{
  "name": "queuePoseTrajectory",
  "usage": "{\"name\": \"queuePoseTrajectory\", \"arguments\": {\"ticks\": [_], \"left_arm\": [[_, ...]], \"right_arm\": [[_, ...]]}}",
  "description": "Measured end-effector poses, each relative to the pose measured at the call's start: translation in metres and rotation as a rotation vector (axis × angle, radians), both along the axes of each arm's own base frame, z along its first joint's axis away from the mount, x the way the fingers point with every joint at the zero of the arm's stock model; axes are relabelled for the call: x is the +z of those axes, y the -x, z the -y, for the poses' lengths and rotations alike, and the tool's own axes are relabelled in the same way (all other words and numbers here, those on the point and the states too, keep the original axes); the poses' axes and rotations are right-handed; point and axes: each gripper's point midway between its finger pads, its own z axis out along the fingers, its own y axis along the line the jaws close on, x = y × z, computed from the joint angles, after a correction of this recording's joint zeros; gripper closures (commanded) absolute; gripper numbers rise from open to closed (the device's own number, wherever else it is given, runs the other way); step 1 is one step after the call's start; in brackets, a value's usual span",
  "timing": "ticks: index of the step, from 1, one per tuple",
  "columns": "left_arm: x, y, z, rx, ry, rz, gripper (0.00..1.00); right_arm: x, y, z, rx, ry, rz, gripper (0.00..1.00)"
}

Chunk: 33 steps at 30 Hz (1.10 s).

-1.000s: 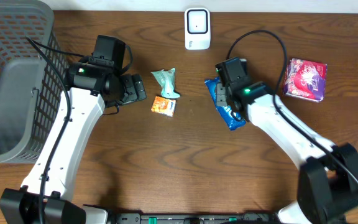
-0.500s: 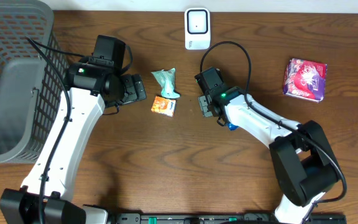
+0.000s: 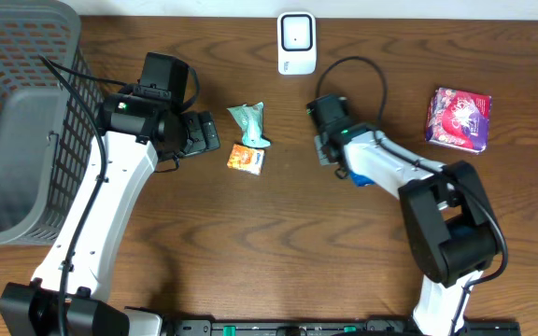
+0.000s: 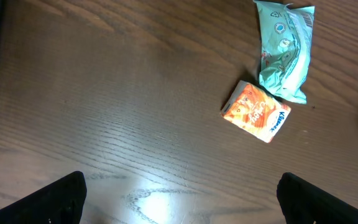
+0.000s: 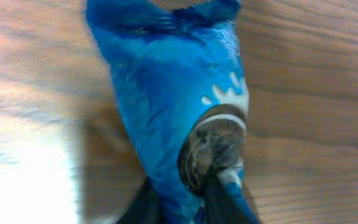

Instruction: Scan the item barcode

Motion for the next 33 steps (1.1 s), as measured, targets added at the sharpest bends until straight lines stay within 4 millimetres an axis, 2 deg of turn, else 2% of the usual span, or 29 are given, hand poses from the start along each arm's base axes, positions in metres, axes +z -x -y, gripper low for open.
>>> {"name": "queuePoseTrajectory", "arguments": {"ticks": [2,5,8,12,15,20,22,28,33], "left_arm": [[0.000,0.000,0.000,0.000,0.000,0.000,0.02],[0.000,0.000,0.000,0.000,0.000,0.000,0.02],[0.000,0.000,0.000,0.000,0.000,0.000,0.02],[0.000,0.000,0.000,0.000,0.000,0.000,0.02],[0.000,0.000,0.000,0.000,0.000,0.000,0.02],[0.000,0.000,0.000,0.000,0.000,0.000,0.02],[0.000,0.000,0.000,0.000,0.000,0.000,0.02],[0.000,0.000,0.000,0.000,0.000,0.000,0.02],[0.000,0.000,0.000,0.000,0.000,0.000,0.02]], "right_arm": [[-0.001,-0.005,0.010,-0.028,-0.036,-0.011,0.99],[0.000,-0.006,0.010,-0.028,-0.125,-0.044,0.99],[0.003,-0.008,0.006,-0.029,-0.314,-0.115,0.99],[0.015,-0.009,-0.019,0.025,-0.716,-0.227,0.99],[0.025,-0.007,-0.021,0.038,-0.914,-0.275,0.99],[0.058,-0.003,0.003,0.036,-1.214,-0.302,0.99],[0.074,0.000,0.005,0.068,-1.320,-0.302,0.99],[0.113,0.010,-0.012,0.200,-1.539,-0.317,0.99],[0.130,0.019,-0.028,0.282,-1.629,-0.346,0.99]]}}
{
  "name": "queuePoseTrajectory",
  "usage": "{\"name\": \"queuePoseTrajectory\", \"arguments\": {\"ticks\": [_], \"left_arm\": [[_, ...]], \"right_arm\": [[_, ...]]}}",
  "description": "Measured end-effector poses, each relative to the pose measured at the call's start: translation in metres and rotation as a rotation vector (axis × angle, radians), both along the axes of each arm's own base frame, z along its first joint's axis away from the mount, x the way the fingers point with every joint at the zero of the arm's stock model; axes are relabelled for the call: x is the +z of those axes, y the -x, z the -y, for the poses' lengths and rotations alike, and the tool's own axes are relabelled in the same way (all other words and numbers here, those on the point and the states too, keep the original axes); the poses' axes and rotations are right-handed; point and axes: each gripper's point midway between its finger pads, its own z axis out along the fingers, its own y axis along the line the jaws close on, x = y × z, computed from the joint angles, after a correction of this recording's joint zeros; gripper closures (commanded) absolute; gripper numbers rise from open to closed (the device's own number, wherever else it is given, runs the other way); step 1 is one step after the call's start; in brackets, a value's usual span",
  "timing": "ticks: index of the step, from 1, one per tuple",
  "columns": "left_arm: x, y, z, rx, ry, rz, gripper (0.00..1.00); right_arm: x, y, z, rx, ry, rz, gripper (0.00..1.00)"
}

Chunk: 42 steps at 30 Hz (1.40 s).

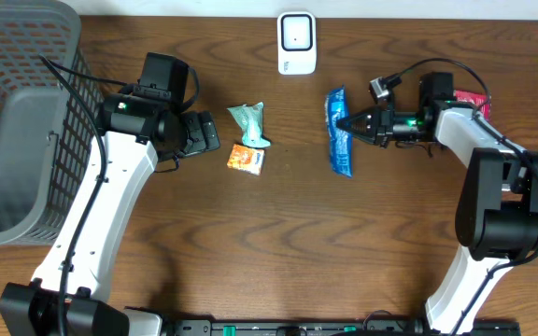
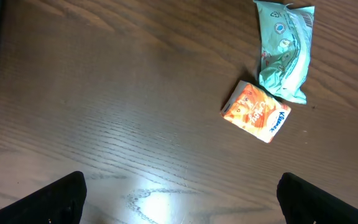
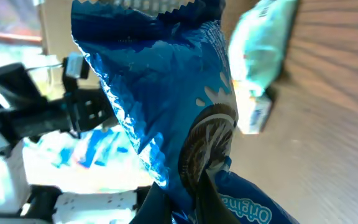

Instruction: Scan the item barcode

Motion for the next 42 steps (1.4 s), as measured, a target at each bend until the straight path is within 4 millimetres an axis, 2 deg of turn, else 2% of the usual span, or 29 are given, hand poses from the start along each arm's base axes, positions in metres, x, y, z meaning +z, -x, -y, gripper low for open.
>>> {"name": "queuePoseTrajectory", "arguments": {"ticks": [11,16,19,22,27,30,32,34,37,39,41,42], "left_arm": [[0.000,0.000,0.000,0.000,0.000,0.000,0.02],[0.000,0.000,0.000,0.000,0.000,0.000,0.02],[0.000,0.000,0.000,0.000,0.000,-0.001,0.03],[0.000,0.000,0.000,0.000,0.000,0.000,0.02],[0.000,0.000,0.000,0.000,0.000,0.000,0.02],[0.000,0.000,0.000,0.000,0.000,0.000,0.02],[0.000,0.000,0.000,0.000,0.000,0.000,0.02],[0.000,0.000,0.000,0.000,0.000,0.000,0.02],[0.000,0.000,0.000,0.000,0.000,0.000,0.02],[0.000,0.000,0.000,0.000,0.000,0.000,0.02],[0.000,0.000,0.000,0.000,0.000,0.000,0.02],[0.000,0.000,0.000,0.000,0.000,0.000,0.02]], "right_arm": [[0.007,0.033,-0.063,0.178,-0.043,0.024,0.99],[0.011,0.048,-0.098,0.278,-0.061,0.126,0.99],[0.014,0.045,-0.104,0.292,-0.069,0.182,0.99],[0.013,0.032,-0.101,0.258,-0.039,0.189,0.99],[-0.027,-0.005,-0.081,0.063,0.213,0.055,0.99],[-0.052,-0.019,-0.063,-0.075,0.449,0.011,0.99],[-0.047,-0.025,-0.049,-0.165,0.610,0.047,0.99],[-0.034,-0.026,-0.032,-0.258,0.779,0.097,0.99],[0.006,-0.028,0.007,-0.457,1.045,0.218,0.99],[0.023,-0.030,0.033,-0.563,1.185,0.263,0.99],[0.027,-0.032,0.058,-0.640,1.308,0.277,0.99],[0.023,-0.034,0.074,-0.680,1.399,0.273,0.99]]}}
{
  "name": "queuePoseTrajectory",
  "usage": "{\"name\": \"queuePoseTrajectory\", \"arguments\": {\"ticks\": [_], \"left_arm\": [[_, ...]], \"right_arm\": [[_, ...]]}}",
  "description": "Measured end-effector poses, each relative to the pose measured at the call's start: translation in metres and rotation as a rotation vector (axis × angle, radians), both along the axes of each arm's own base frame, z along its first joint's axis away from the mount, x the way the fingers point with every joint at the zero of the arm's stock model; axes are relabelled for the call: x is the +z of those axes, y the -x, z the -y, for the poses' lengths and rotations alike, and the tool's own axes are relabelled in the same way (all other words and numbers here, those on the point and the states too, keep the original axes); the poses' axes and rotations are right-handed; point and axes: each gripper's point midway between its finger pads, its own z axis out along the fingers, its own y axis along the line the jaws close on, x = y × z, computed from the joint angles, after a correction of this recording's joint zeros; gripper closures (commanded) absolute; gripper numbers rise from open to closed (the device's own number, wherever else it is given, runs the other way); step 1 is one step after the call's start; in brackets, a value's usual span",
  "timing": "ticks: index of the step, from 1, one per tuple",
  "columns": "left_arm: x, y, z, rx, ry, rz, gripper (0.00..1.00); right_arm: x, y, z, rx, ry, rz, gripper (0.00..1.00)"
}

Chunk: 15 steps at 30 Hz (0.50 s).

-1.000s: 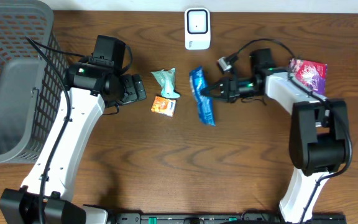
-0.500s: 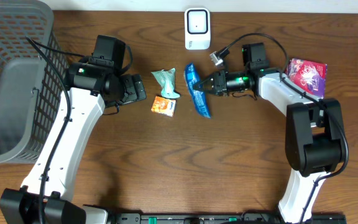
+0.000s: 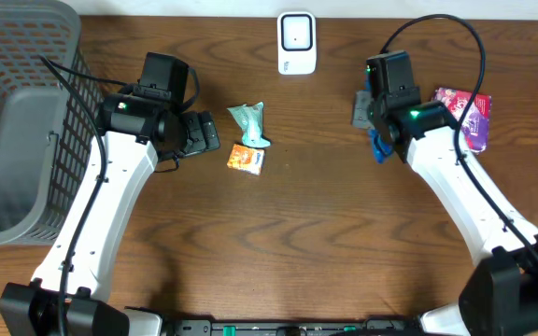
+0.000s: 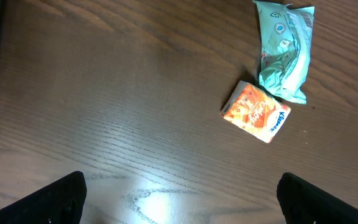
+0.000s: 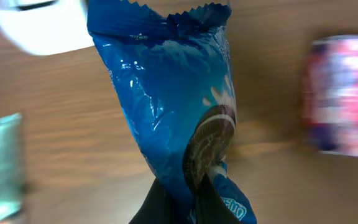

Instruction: Scan the item barcode

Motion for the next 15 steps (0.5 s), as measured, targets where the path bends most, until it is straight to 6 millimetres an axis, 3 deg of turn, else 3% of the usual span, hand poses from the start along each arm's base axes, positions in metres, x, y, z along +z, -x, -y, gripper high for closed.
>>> {"name": "queuePoseTrajectory", "arguments": {"ticks": [3,8,12,14,15], "left_arm": [[0.000,0.000,0.000,0.000,0.000,0.000,0.02],[0.000,0.000,0.000,0.000,0.000,0.000,0.02],[0.000,0.000,0.000,0.000,0.000,0.000,0.02],[0.000,0.000,0.000,0.000,0.000,0.000,0.02],[0.000,0.000,0.000,0.000,0.000,0.000,0.02]], "right_arm": [[-0.016,-0.010,0.020,-0.073,0.113,0.001,0.99],[-0.057,-0.032,0.030,-0.122,0.203,-0.008,0.96],[-0.099,-0.042,0.035,-0.142,0.262,-0.038,0.73],[-0.107,-0.043,0.038,-0.148,0.285,-0.045,0.43],[-0.107,-0.043,0.041,-0.153,0.294,-0.046,0.37]]}}
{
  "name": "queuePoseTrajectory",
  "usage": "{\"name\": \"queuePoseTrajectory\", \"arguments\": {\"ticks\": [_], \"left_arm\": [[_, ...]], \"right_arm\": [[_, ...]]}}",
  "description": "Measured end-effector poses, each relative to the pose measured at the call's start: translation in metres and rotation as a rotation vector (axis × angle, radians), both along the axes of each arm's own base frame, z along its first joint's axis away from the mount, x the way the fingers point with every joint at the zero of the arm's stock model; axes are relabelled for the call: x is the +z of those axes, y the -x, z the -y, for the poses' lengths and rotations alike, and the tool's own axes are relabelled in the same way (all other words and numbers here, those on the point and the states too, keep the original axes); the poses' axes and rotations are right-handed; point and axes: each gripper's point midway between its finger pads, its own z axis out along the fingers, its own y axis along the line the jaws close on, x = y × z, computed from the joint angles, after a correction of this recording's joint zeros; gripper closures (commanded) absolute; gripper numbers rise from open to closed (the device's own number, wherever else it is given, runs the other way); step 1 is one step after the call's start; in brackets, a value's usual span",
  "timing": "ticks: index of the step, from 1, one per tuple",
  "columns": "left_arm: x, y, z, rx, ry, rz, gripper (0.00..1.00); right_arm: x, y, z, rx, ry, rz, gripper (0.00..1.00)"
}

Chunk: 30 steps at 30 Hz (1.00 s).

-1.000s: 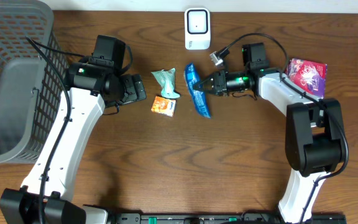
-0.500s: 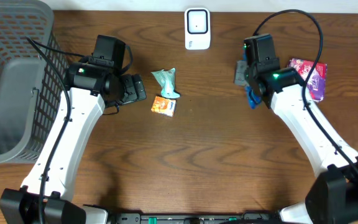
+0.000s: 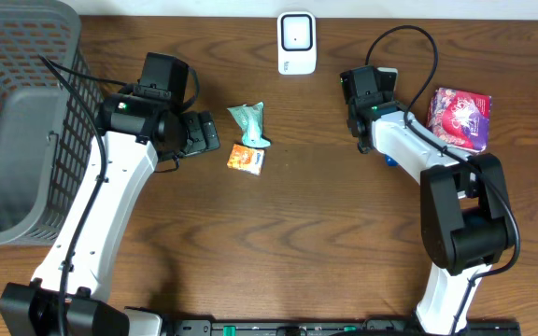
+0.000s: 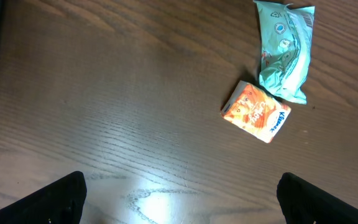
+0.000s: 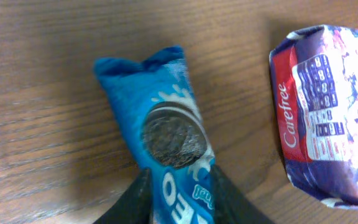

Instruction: Scan the item barcode

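Observation:
The blue Oreo cookie pack (image 5: 166, 124) lies flat on the wooden table just left of the Carefree pack. In the overhead view only a blue tip (image 3: 389, 161) shows under the right arm. My right gripper (image 5: 180, 190) is open, its fingers (image 5: 135, 199) standing either side of the pack's near end. The white barcode scanner (image 3: 296, 42) stands at the back edge, left of the right wrist. My left gripper (image 4: 179, 202) hangs open over bare wood, left of the small packets.
A purple and red Carefree pack (image 3: 458, 118) lies at the right. A teal packet (image 3: 249, 122) and a small orange packet (image 3: 246, 159) lie mid-table. A grey mesh basket (image 3: 17, 121) fills the far left.
The right gripper held the Oreo pack pinched and off the table, between the scanner and the Carefree pack. Now the pack lies flat beside the Carefree pack and the jaws stand wider. The left arm has not moved.
The right gripper was shut on the Oreo pack low over the table, right of the teal packet. Then it held the pack raised below the scanner, then right of the scanner. Now the pack rests on the table next to the Carefree pack. The left arm stayed still.

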Motion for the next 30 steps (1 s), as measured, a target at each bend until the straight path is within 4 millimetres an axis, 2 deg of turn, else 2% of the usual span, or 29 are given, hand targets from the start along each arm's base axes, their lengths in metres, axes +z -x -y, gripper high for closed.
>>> {"name": "queuePoseTrajectory", "arguments": {"ticks": [1,2,3,4,7,9,12,13,14,17,19,23,25,30], "left_arm": [[0.000,0.000,0.000,0.000,0.000,0.000,0.02],[0.000,0.000,0.000,0.000,0.000,0.000,0.02],[0.000,0.000,0.000,0.000,0.000,0.000,0.02],[0.000,0.000,0.000,0.000,0.000,0.000,0.02],[0.000,0.000,0.000,0.000,0.000,0.000,0.02],[0.000,0.000,0.000,0.000,0.000,0.000,0.02],[0.000,0.000,0.000,0.000,0.000,0.000,0.02],[0.000,0.000,0.000,0.000,0.000,0.000,0.02],[0.000,0.000,0.000,0.000,0.000,0.000,0.02],[0.000,0.000,0.000,0.000,0.000,0.000,0.02],[0.000,0.000,0.000,0.000,0.000,0.000,0.02],[0.000,0.000,0.000,0.000,0.000,0.000,0.02],[0.000,0.000,0.000,0.000,0.000,0.000,0.02],[0.000,0.000,0.000,0.000,0.000,0.000,0.02]], "right_arm": [[0.001,0.000,0.003,-0.006,0.004,0.002,0.31],[0.002,-0.001,0.006,-0.013,0.011,0.004,0.28],[0.002,0.001,0.011,-0.026,0.017,-0.001,0.19],[0.002,0.003,0.015,-0.033,0.026,-0.011,0.15],[0.006,0.007,0.013,-0.015,0.002,-0.030,0.14],[0.018,0.004,-0.008,0.069,-0.105,-0.022,0.11],[0.036,0.003,-0.051,0.224,-0.318,-0.007,0.06],[0.043,0.003,-0.078,0.316,-0.446,-0.005,0.05],[0.046,0.004,-0.094,0.373,-0.520,-0.011,0.03],[0.055,0.019,-0.141,0.543,-0.725,-0.054,0.01],[0.059,0.031,-0.169,0.627,-0.795,-0.080,0.01],[0.053,0.050,-0.204,0.709,-0.833,-0.135,0.04],[0.041,0.060,-0.223,0.745,-0.842,-0.171,0.05],[0.019,0.053,-0.249,0.759,-0.869,-0.153,0.07]]}}
